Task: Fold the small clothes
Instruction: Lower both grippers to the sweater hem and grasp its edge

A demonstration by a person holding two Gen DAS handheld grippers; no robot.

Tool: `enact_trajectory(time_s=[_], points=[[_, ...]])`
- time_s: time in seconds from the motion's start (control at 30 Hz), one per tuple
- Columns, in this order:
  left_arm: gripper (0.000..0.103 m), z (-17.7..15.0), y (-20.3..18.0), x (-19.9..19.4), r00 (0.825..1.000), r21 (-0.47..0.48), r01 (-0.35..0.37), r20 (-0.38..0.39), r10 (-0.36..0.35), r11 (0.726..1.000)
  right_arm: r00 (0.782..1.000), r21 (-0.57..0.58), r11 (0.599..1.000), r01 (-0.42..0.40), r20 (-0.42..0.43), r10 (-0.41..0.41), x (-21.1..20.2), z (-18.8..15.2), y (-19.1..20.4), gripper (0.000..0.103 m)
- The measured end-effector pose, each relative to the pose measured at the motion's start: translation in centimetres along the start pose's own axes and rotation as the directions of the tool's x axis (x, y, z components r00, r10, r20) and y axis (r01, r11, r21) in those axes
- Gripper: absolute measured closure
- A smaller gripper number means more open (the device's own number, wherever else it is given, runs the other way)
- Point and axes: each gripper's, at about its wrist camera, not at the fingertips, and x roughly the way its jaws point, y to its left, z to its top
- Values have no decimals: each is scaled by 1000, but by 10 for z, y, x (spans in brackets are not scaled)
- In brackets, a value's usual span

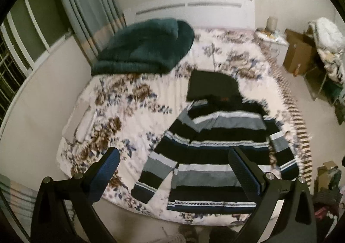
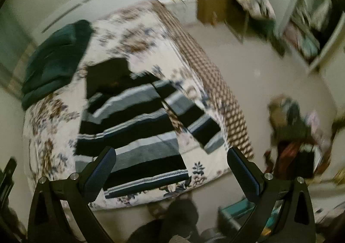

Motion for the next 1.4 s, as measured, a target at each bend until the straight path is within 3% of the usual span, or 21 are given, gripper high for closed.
enact_trajectory(time_s=[0.17, 0.27, 0.4, 0.47, 0.57, 0.63, 0.67, 0.73, 0.8, 0.87, 0.9, 1.0, 1.2, 1.3, 1.4], points=[[0, -31, -30, 92, 988, 9, -88, -125, 88, 996, 986, 200, 979, 33, -167, 0, 164, 15, -98, 0], [0, -54, -50, 142, 964, 47, -160, -208, 166, 986, 965, 284, 957, 64, -263, 14, 267, 14, -156, 0], [0, -82, -67, 203, 929, 21, -196, -315, 192, 980, 936, 352, 930, 103, -352, 30, 390, 7, -215, 1], [0, -94, -77, 234, 912, -5, -210, -361, 194, 978, 931, 377, 920, 104, -364, 43, 420, 2, -228, 4], [0, -107, -90, 268, 902, -19, -215, -386, 191, 976, 923, 431, 899, 81, -373, 95, 472, -10, -246, 4], [0, -114, -100, 288, 895, -15, -219, -402, 195, 976, 911, 498, 866, 42, -375, 172, 500, -24, -256, 4], [0, -117, -101, 295, 894, -17, -216, -405, 191, 976, 910, 532, 847, 19, -360, 206, 508, -29, -258, 5], [0, -122, -106, 308, 891, -13, -212, -413, 188, 977, 929, 564, 826, -4, -303, 211, 511, -35, -260, 5], [0, -127, -111, 319, 891, -11, -199, -418, 176, 980, 943, 573, 819, -23, -259, 208, 508, -40, -259, 23], [0, -130, -114, 324, 893, -11, -187, -418, 165, 982, 945, 570, 820, -57, -234, 229, 503, -43, -260, 83], [0, -132, -116, 326, 894, -9, -179, -418, 159, 984, 941, 579, 812, -75, -228, 249, 500, -46, -261, 83], [0, -136, -120, 331, 900, 1, -151, -413, 137, 989, 958, 578, 811, -91, -171, 229, 473, -46, -267, 84], [0, -141, -121, 337, 909, 8, -119, -401, 112, 993, 976, 656, 754, -34, -141, 167, 446, -34, -303, 84], [0, -143, -119, 341, 908, -1, -116, -405, 106, 993, 966, 619, 785, 20, -214, 144, 452, -23, -305, 76], [0, -143, -117, 342, 909, -3, -115, -403, 104, 993, 967, 502, 862, 74, -247, 61, 445, -14, -289, 51]])
